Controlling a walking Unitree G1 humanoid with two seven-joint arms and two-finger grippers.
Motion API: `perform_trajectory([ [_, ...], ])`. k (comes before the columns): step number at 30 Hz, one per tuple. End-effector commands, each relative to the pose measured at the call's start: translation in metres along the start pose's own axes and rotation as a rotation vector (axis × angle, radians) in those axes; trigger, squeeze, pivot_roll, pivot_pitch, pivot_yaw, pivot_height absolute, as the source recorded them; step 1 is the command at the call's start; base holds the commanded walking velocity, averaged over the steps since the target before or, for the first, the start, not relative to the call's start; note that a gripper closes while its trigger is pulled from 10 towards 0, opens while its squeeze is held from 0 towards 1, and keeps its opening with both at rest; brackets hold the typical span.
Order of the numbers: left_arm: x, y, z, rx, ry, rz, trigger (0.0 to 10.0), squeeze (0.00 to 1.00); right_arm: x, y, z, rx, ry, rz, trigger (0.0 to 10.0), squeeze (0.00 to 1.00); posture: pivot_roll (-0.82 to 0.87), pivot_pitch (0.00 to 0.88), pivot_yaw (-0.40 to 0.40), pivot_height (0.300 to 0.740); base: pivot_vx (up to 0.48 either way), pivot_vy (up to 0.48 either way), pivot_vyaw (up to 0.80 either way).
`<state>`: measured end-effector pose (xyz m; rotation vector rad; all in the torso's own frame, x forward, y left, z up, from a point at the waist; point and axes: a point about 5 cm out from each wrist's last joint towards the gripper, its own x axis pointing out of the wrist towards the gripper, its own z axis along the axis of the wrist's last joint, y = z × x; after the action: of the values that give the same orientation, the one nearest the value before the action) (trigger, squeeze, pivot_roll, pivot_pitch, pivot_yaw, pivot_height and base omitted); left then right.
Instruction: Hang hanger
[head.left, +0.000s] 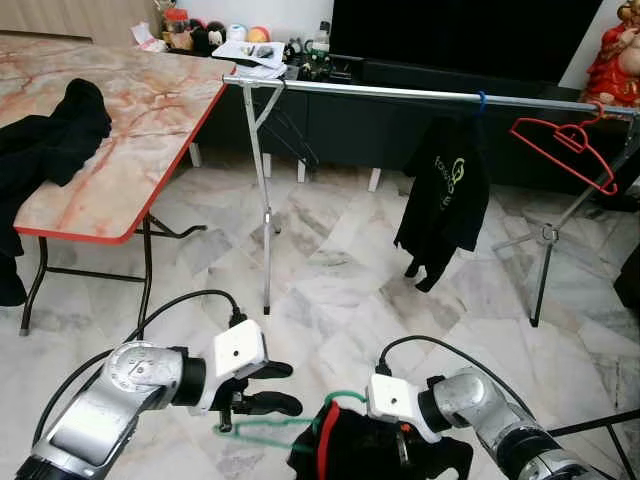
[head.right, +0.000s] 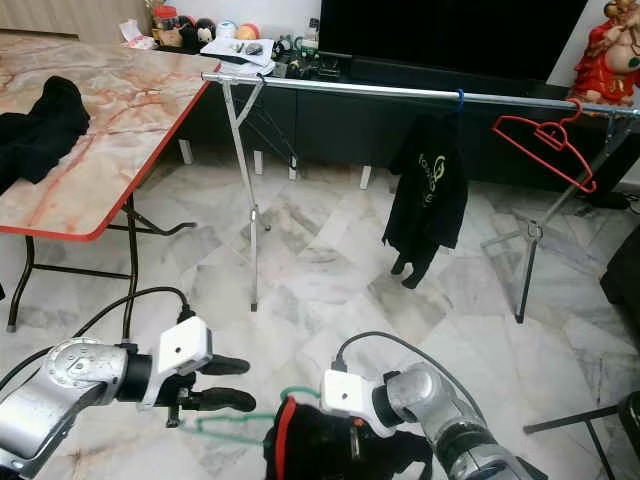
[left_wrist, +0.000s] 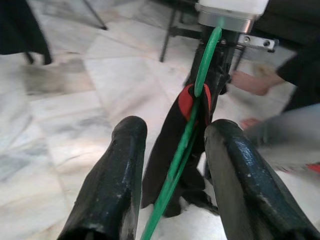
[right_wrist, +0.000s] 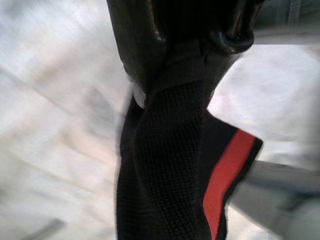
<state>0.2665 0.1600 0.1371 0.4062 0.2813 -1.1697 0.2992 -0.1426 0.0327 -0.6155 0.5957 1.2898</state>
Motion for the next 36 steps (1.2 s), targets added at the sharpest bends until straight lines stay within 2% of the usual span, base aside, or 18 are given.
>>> perform_trajectory([
  [1, -0.006, 0.021, -0.011, -0.017, 0.008, 0.226, 10.0, 0.03, -0.008, -0.013, -0.013, 0.108, 0.033, -0.250, 0.0, 0.00, 0.11, 0.129, -0.098, 0.740, 0.000, 0.000, 0.00],
  [2, -0.007, 0.029, -0.016, -0.017, 0.017, 0.315, 10.0, 0.00, -0.009, -0.017, -0.015, 0.146, 0.036, -0.334, 0.0, 0.00, 0.11, 0.129, -0.098, 0.740, 0.000, 0.000, 0.00],
  [4, -0.010, 0.049, -0.039, -0.129, 0.048, 0.598, 10.0, 0.00, -0.024, -0.034, -0.028, 0.425, 0.026, -0.753, 0.0, 0.00, 0.12, 0.134, -0.088, 0.740, 0.000, 0.000, 0.00],
  [5, -0.011, 0.050, -0.043, -0.149, 0.048, 0.634, 10.0, 0.00, -0.028, -0.037, -0.031, 0.467, 0.023, -0.828, 0.0, 0.00, 0.12, 0.134, -0.088, 0.740, 0.000, 0.000, 0.00],
  [6, -0.011, 0.048, -0.052, -0.208, 0.044, 0.669, 10.0, 0.00, -0.041, -0.044, -0.034, 0.614, -0.078, -1.020, 0.0, 0.00, 0.11, 0.135, -0.086, 0.740, 0.000, 0.000, 0.00],
  [7, -0.012, 0.047, -0.055, -0.222, 0.044, 0.675, 10.0, 0.00, -0.044, -0.046, -0.035, 0.653, -0.103, -1.063, 0.0, 0.00, 0.11, 0.135, -0.086, 0.740, 0.000, 0.000, 0.00],
  [9, -0.009, 0.037, -0.072, -0.278, 0.065, 0.697, 10.0, 0.00, -0.051, -0.038, -0.053, 0.885, -0.171, -1.188, 0.0, 0.00, 0.09, 0.137, -0.083, 0.740, 0.000, 0.000, 0.00],
  [11, -0.003, 0.023, -0.087, -0.331, 0.085, 0.690, 10.0, 0.00, -0.040, -0.014, -0.078, 1.010, -0.053, -1.181, 0.0, 0.00, 0.09, 0.136, -0.078, 0.740, 0.000, 0.000, 0.00],
  [13, 0.008, -0.002, -0.114, -0.398, 0.158, 0.651, 10.0, 0.00, -0.006, 0.046, -0.109, 1.101, 0.178, -1.022, 0.0, 0.00, 0.10, 0.143, -0.074, 0.740, 0.000, 0.000, 0.00],
  [16, 0.011, -0.007, -0.120, -0.412, 0.169, 0.654, 10.0, 0.00, 0.002, 0.065, -0.117, 1.152, 0.241, -0.991, 0.0, 0.00, 0.10, 0.146, -0.071, 0.740, 0.000, 0.000, 0.00],
  [18, 0.015, -0.018, -0.131, -0.466, 0.186, 0.659, 10.0, 0.00, 0.015, 0.109, -0.135, 1.298, 0.367, -0.943, 0.0, 0.00, 0.10, 0.148, -0.061, 0.740, 0.000, 0.000, 0.00],
  [20, 0.017, -0.022, -0.134, -0.479, 0.188, 0.657, 10.0, 0.00, 0.016, 0.119, -0.138, 1.341, 0.392, -0.947, 0.0, 0.00, 0.11, 0.150, -0.056, 0.740, 0.000, 0.000, 0.00],
  [22, 0.017, -0.025, -0.136, -0.479, 0.194, 0.652, 10.0, 0.00, 0.016, 0.120, -0.139, 1.367, 0.390, -0.971, 0.0, 0.00, 0.11, 0.151, -0.052, 0.740, 0.000, 0.000, 0.00],
  [26, 0.019, -0.027, -0.141, -0.489, 0.198, 0.647, 10.0, 0.00, 0.000, 0.085, -0.131, 1.314, 0.252, -1.150, 0.0, 0.00, 0.11, 0.150, -0.046, 0.740, 0.000, 0.000, 0.00],
  [29, 0.022, -0.026, -0.142, -0.488, 0.194, 0.649, 10.0, 0.00, -0.025, 0.042, -0.117, 1.115, 0.156, -1.324, 0.0, 0.00, 0.11, 0.149, -0.042, 0.740, 0.000, 0.000, 0.00],
  [30, 0.022, -0.025, -0.142, -0.489, 0.192, 0.659, 10.0, 0.00, -0.043, 0.012, -0.101, 0.946, 0.093, -1.420, 0.0, 0.00, 0.11, 0.148, -0.041, 0.740, 0.000, 0.000, 0.00],
  [34, 0.022, -0.025, -0.144, -0.488, 0.196, 0.665, 10.0, 0.00, -0.065, -0.015, -0.083, 0.745, 0.066, -1.539, 0.0, 0.00, 0.11, 0.149, -0.040, 0.740, 0.000, 0.000, 0.00],
  [36, 0.022, -0.027, -0.146, -0.495, 0.198, 0.667, 10.0, 0.00, -0.070, -0.020, -0.080, 0.739, 0.053, -1.565, 0.0, 0.00, 0.11, 0.148, -0.040, 0.740, 0.000, 0.000, 0.00],
])
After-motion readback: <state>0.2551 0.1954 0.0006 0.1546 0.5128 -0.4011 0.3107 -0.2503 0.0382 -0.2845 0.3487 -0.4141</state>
